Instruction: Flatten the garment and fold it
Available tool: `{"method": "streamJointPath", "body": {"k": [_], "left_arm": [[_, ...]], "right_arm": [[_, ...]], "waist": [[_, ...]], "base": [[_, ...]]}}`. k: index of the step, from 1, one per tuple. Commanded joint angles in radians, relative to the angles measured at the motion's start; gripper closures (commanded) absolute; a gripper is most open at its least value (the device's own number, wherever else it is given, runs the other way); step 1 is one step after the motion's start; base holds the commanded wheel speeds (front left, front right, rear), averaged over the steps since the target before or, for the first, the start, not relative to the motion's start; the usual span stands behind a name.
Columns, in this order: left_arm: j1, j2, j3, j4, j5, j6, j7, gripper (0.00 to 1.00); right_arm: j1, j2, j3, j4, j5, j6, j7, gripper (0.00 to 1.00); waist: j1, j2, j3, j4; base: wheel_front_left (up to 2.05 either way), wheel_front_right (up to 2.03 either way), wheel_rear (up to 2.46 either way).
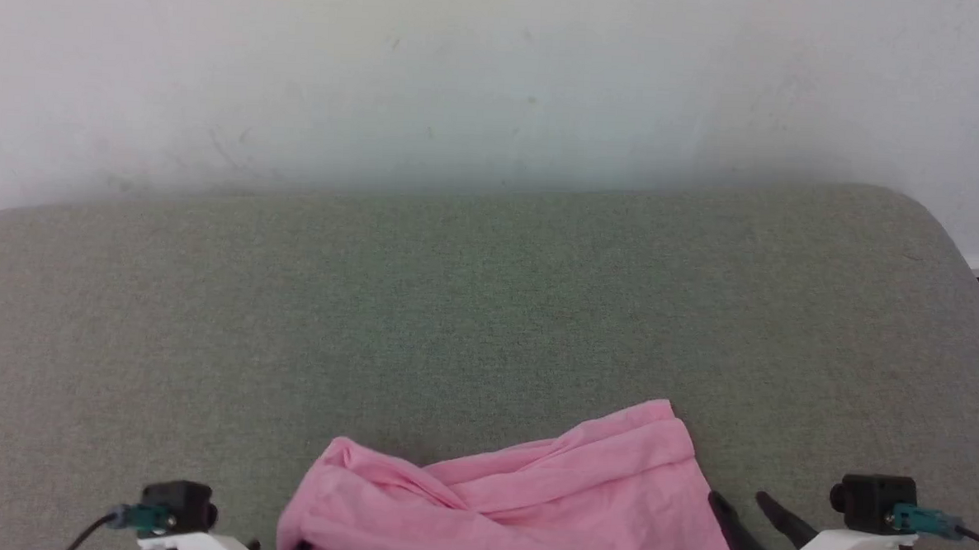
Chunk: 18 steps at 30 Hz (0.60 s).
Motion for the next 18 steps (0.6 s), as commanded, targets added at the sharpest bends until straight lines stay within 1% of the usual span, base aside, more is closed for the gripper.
{"method": "streamJointPath", "body": {"k": [1, 4, 6, 10, 12, 18], "left_arm": [[-0.01, -0.008, 0.02, -0.013, 0.021, 0.014, -0.049, 0.0], [-0.015, -0.036, 0.053, -0.029, 0.045, 0.04, -0.141, 0.0], [-0.023, -0.057, 0.075, -0.028, 0.054, 0.047, -0.205, 0.0], [-0.048, -0.089, 0.09, -0.011, 0.082, 0.032, -0.32, 0.0], [-0.061, -0.1, 0.091, -0.001, 0.099, 0.016, -0.376, 0.0], [-0.097, -0.101, 0.086, 0.032, 0.193, -0.019, -0.563, 0.0]], "right_arm": [[0.017, 0.019, -0.033, -0.028, -0.026, -0.001, -0.003, 0.0], [0.018, 0.031, -0.071, -0.046, -0.065, -0.001, 0.04, 0.0], [0.006, 0.032, -0.084, -0.041, -0.074, -0.001, 0.085, 0.0], [-0.038, 0.017, -0.073, -0.011, -0.074, -0.001, 0.173, 0.0], [-0.058, 0.011, -0.061, 0.01, -0.066, -0.001, 0.208, 0.0], [-0.115, 0.001, -0.032, 0.104, -0.052, -0.001, 0.274, 0.0]], "waist": [[0.0, 0.0, 0.0, 0.002], [0.0, 0.0, 0.0, 0.007], [0.0, 0.0, 0.005, 0.014], [0.0, 0.0, 0.016, 0.031], [0.0, 0.0, 0.021, 0.044], [0.0, 0.0, 0.042, 0.077]], "base": [[0.0, 0.0, 0.0], [0.0, 0.0, 0.0], [0.0, 0.0, 0.0], [0.0, 0.0, 0.0], [0.0, 0.0, 0.0], [0.0, 0.0, 0.0]]}}
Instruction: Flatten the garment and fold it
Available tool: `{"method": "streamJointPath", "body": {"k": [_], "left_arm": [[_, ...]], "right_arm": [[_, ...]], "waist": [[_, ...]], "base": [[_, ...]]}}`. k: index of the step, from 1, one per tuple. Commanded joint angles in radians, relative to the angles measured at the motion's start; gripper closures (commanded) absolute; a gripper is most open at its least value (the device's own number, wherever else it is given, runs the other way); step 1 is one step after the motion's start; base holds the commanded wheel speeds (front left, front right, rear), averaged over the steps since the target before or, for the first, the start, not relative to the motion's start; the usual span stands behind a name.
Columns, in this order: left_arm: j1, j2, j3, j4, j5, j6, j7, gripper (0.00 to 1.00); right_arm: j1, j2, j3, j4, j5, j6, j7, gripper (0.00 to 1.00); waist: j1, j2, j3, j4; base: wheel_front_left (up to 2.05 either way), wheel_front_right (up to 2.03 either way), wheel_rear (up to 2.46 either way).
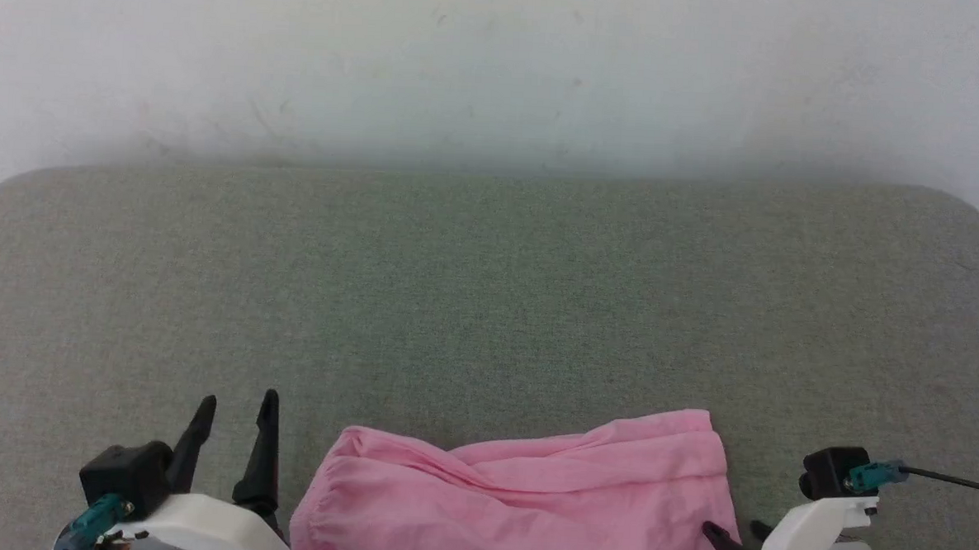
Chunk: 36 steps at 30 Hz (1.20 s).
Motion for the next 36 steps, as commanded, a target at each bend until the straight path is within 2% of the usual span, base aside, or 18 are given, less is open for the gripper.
{"method": "streamJointPath", "body": {"k": [1, 4, 9, 10, 11, 12, 13, 19, 26, 31, 36], "left_arm": [[-0.025, 0.002, 0.004, 0.015, 0.03, -0.015, -0.061, 0.0], [-0.034, 0.003, 0.011, 0.036, 0.074, -0.026, -0.125, 0.0], [-0.026, -0.018, 0.032, 0.05, 0.123, -0.041, -0.153, 0.0], [-0.022, -0.022, 0.037, 0.053, 0.131, -0.045, -0.154, 0.0], [-0.018, -0.025, 0.043, 0.055, 0.138, -0.049, -0.155, 0.0], [-0.015, -0.03, 0.052, 0.053, 0.147, -0.052, -0.155, 0.0], [-0.008, -0.035, 0.059, 0.052, 0.155, -0.053, -0.156, 0.0], [0.035, -0.063, 0.09, 0.037, 0.187, -0.067, -0.156, 0.0], [0.051, -0.077, 0.1, 0.024, 0.207, -0.074, -0.156, 0.0], [0.062, -0.084, 0.104, 0.019, 0.214, -0.081, -0.156, 0.0], [0.064, -0.092, 0.104, 0.021, 0.219, -0.087, -0.156, 0.0]], "right_arm": [[-0.026, -0.001, 0.007, 0.03, 0.01, -0.001, 0.011, 0.0], [-0.041, -0.002, 0.018, 0.082, 0.014, -0.001, 0.035, 0.0], [-0.038, 0.003, 0.043, 0.15, 0.039, -0.001, 0.115, 0.0], [-0.035, 0.002, 0.049, 0.153, 0.042, -0.001, 0.13, 0.2], [-0.033, 0.005, 0.05, 0.154, 0.049, -0.001, 0.137, 0.66], [-0.032, 0.01, 0.051, 0.153, 0.059, -0.001, 0.146, 0.96], [-0.031, 0.011, 0.053, 0.15, 0.062, -0.001, 0.15, 1.0], [-0.047, 0.009, 0.054, 0.077, 0.071, -0.001, 0.092, 1.0], [-0.028, -0.007, -0.016, -0.017, 0.059, -0.001, 0.039, 1.0], [0.029, -0.028, -0.119, -0.093, 0.03, -0.001, 0.057, 1.0], [0.102, -0.001, -0.272, -0.17, -0.004, -0.001, 0.092, 1.0]], "waist": [[0.0, 0.0, 0.015, 0.019], [0.0, 0.0, 0.02, 0.036], [0.0, 0.0, 0.02, 0.052], [0.0, 0.0, 0.019, 0.054], [0.0, 0.0, 0.017, 0.055], [0.0, 0.0, 0.015, 0.055], [0.0, 0.0, 0.012, 0.055], [0.0, 0.0, -0.01, 0.046], [0.0, 0.0, -0.027, 0.04], [0.0, 0.0, -0.029, 0.024], [0.0, 0.0, -0.032, 0.015]], "base": [[0.0, 0.0, 0.0], [0.0, 0.0, 0.0], [0.0, 0.0, 0.0], [0.0, 0.0, 0.0], [0.0, 0.0, 0.0], [0.0, 0.0, 0.0], [0.0, 0.0, 0.0], [0.0, 0.0, 0.0], [0.0, 0.0, 0.0], [0.0, 0.0, 0.0], [0.0, 0.0, 0.0]]}}
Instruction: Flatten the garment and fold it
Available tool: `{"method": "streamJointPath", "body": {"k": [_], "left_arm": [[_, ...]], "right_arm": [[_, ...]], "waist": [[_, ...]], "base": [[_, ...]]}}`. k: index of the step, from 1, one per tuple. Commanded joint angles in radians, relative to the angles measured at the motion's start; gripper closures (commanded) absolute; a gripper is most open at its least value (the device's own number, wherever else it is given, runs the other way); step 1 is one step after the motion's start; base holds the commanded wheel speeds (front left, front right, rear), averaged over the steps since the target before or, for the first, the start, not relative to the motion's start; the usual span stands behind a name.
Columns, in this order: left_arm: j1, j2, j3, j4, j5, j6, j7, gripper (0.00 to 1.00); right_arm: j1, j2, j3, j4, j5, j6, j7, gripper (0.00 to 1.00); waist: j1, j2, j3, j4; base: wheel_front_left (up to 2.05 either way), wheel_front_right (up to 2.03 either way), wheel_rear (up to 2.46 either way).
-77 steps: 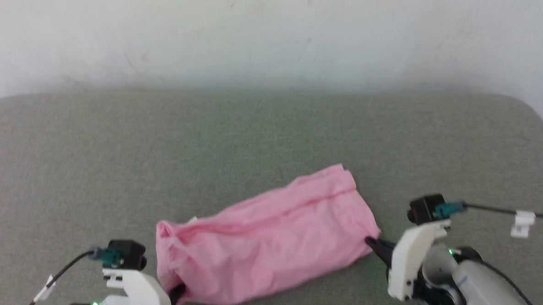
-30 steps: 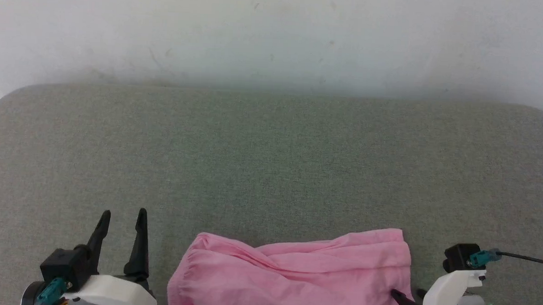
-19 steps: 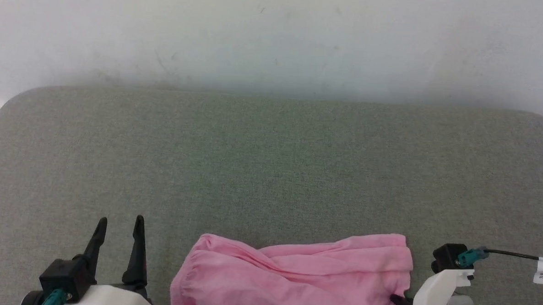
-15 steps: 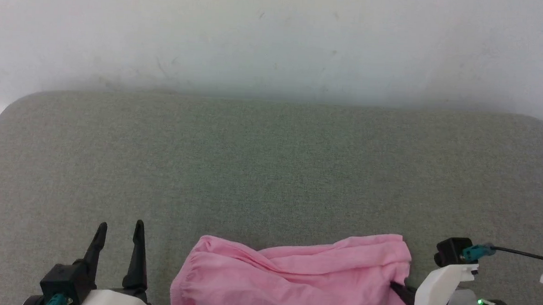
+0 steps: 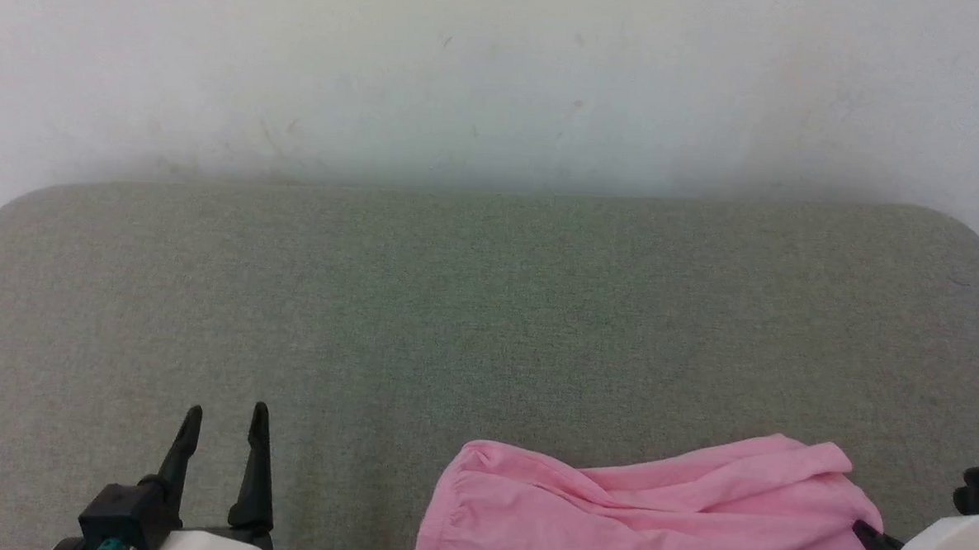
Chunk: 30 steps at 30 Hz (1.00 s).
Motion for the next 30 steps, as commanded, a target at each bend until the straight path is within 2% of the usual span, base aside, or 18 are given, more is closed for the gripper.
{"method": "streamJointPath", "body": {"k": [1, 3, 6, 10, 14, 18, 25, 30], "left_arm": [[0.007, -0.003, 0.003, 0.0, 0.01, -0.006, -0.006, 0.0], [0.006, -0.004, 0.002, 0.002, 0.011, -0.009, -0.006, 0.0], [0.002, -0.005, 0.001, 0.006, 0.013, -0.011, -0.006, 0.0], [-0.004, -0.004, -0.005, 0.009, 0.016, -0.014, -0.006, 0.0], [-0.013, -0.001, -0.009, 0.015, 0.017, -0.018, -0.006, 0.0], [-0.033, -0.002, -0.021, 0.025, 0.017, -0.027, -0.004, 0.0], [-0.077, -0.014, -0.051, 0.047, 0.021, -0.043, 0.0, 0.0], [-0.096, -0.021, -0.057, 0.07, 0.018, -0.051, -0.001, 0.0]], "right_arm": [[0.017, 0.017, -0.023, -0.027, -0.014, -0.001, 0.01, 1.0], [0.028, 0.048, -0.045, -0.064, -0.001, -0.001, 0.037, 1.0], [0.027, 0.084, -0.006, -0.127, 0.066, -0.001, 0.088, 1.0], [0.015, 0.107, 0.126, -0.196, 0.168, -0.001, 0.16, 1.0], [-0.032, 0.116, 0.269, -0.213, 0.214, -0.001, 0.165, 1.0], [-0.108, 0.124, 0.408, -0.159, 0.262, -0.001, 0.107, 1.0], [-0.224, 0.126, 0.683, 0.016, 0.369, -0.001, -0.046, 1.0], [-0.266, 0.126, 0.804, 0.168, 0.384, -0.001, -0.165, 1.0]], "waist": [[0.0, 0.0, -0.001, -0.004], [0.0, 0.0, -0.002, -0.008], [0.0, 0.0, -0.005, -0.014], [0.0, 0.0, -0.009, -0.016], [0.0, 0.0, -0.01, -0.012], [0.0, 0.0, -0.001, 0.008], [0.0, 0.0, 0.014, 0.076], [0.0, 0.0, 0.03, 0.1]], "base": [[0.0, 0.0, 0.0], [0.0, 0.0, 0.0], [0.0, 0.0, 0.0], [0.0, 0.0, 0.0], [0.0, 0.0, 0.0], [0.0, 0.0, 0.0], [0.0, 0.0, 0.0], [0.0, 0.0, 0.0]]}}
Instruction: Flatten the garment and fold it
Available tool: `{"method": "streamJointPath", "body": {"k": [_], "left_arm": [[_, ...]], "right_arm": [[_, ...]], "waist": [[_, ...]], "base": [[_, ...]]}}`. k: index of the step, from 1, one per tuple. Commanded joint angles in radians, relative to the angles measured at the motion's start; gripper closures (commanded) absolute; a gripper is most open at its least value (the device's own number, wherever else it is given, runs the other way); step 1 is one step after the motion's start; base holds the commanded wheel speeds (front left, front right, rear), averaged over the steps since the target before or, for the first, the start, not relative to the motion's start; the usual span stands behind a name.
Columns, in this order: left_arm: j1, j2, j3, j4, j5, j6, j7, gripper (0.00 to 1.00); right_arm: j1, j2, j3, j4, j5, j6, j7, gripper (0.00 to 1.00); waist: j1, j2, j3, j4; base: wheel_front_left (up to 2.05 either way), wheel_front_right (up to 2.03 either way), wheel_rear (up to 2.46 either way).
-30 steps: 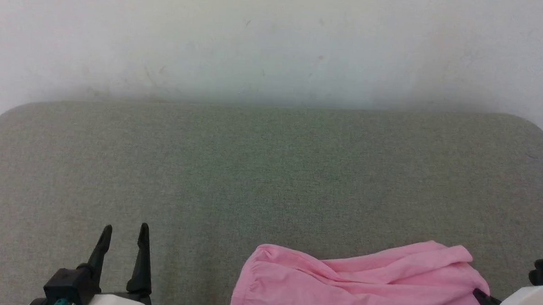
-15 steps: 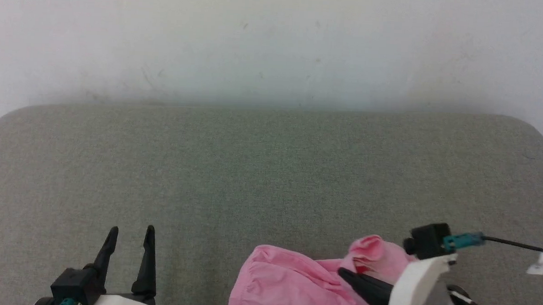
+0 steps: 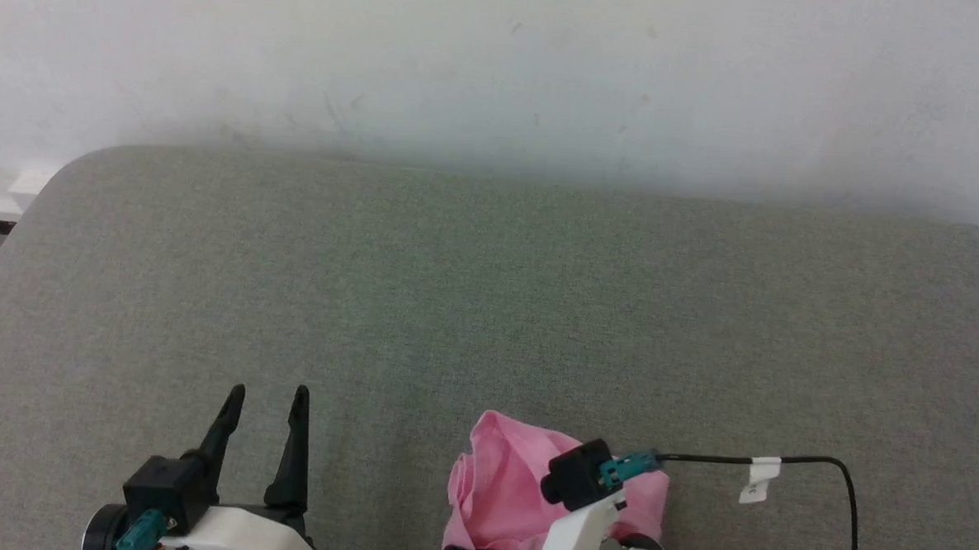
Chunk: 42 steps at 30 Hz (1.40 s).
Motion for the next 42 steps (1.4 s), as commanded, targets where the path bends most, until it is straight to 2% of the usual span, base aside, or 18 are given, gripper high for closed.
{"method": "streamJointPath", "body": {"k": [1, 2, 8, 13, 16, 19, 24, 33, 34, 35, 36, 38, 41, 42], "left_arm": [[-0.016, -0.006, 0.0, 0.007, 0.003, -0.006, -0.002, 0.0], [-0.016, -0.008, 0.001, 0.01, 0.003, -0.005, -0.002, 0.0], [-0.015, -0.013, 0.014, 0.021, 0.004, -0.002, -0.004, 0.0], [-0.005, -0.011, 0.027, 0.022, 0.009, 0.007, -0.005, 0.0], [0.002, -0.011, 0.033, 0.016, 0.013, 0.015, -0.005, 0.0], [0.01, -0.012, 0.039, 0.008, 0.016, 0.021, -0.006, 0.0], [0.021, -0.013, 0.045, -0.004, 0.021, 0.026, -0.006, 0.0], [0.039, -0.013, 0.065, -0.027, 0.034, 0.028, -0.006, 0.0], [0.039, -0.013, 0.065, -0.027, 0.034, 0.028, -0.006, 0.0], [0.045, -0.013, 0.071, -0.03, 0.037, 0.027, -0.006, 0.0], [0.048, -0.013, 0.074, -0.032, 0.038, 0.026, -0.006, 0.0], [0.051, -0.014, 0.077, -0.033, 0.039, 0.025, -0.006, 0.0], [0.058, -0.017, 0.083, -0.038, 0.042, 0.018, -0.006, 0.0], [0.06, -0.019, 0.085, -0.04, 0.044, 0.011, -0.006, 0.0]], "right_arm": [[-0.032, 0.003, 0.034, 0.031, 0.006, 0.0, -0.031, 0.46], [-0.046, 0.003, 0.059, 0.048, -0.001, 0.0, -0.051, 0.0], [-0.125, 0.003, 0.172, 0.036, -0.095, 0.0, -0.179, 0.0], [-0.139, -0.035, 0.164, -0.062, -0.235, 0.0, -0.29, 0.0], [-0.106, -0.061, 0.082, -0.128, -0.317, 0.0, -0.367, 0.0], [-0.044, -0.067, -0.052, -0.182, -0.408, 0.0, -0.427, 0.0], [0.079, -0.054, -0.305, -0.26, -0.539, 0.0, -0.457, 0.0], [0.232, -0.02, -0.677, -0.315, -0.577, 0.0, -0.389, 0.0], [0.232, -0.02, -0.677, -0.315, -0.577, 0.0, -0.389, 0.0], [0.251, -0.014, -0.742, -0.303, -0.558, 0.0, -0.362, 0.0], [0.26, -0.011, -0.765, -0.291, -0.537, 0.0, -0.334, 0.0], [0.269, -0.008, -0.782, -0.273, -0.51, 0.0, -0.295, 0.0], [0.281, -0.004, -0.797, -0.2, -0.402, 0.0, -0.126, 0.0], [0.28, -0.002, -0.788, -0.15, -0.326, 0.0, 0.0, 0.0]], "waist": [[0.0, -0.0001, 0.016, 0.012], [0.0, -0.0001, 0.02, 0.01], [0.0, -0.0001, 0.025, -0.017], [0.0, -0.0001, 0.007, -0.049], [0.0, -0.0001, -0.005, -0.067], [0.0, -0.0001, -0.013, -0.083], [0.0, -0.0001, -0.016, -0.102], [0.0, -0.0001, -0.013, -0.125], [0.0, -0.0001, -0.013, -0.125], [0.0, -0.0001, -0.014, -0.126], [0.0, -0.0001, -0.015, -0.126], [0.0, -0.0001, -0.016, -0.127], [0.0, -0.0001, -0.015, -0.124], [0.0, -0.0001, -0.013, -0.118]], "base": [[0.0, 0.0, 0.0], [0.0, 0.0, 0.0], [0.0, 0.0, 0.0], [0.0, 0.0, 0.0], [0.0, 0.0, 0.0], [0.0, 0.0, 0.0], [0.0, 0.0, 0.0], [0.0, 0.0, 0.0], [0.0, 0.0, 0.0], [0.0, 0.0, 0.0], [0.0, 0.0, 0.0], [0.0, 0.0, 0.0], [0.0, 0.0, 0.0], [0.0, 0.0, 0.0]]}}
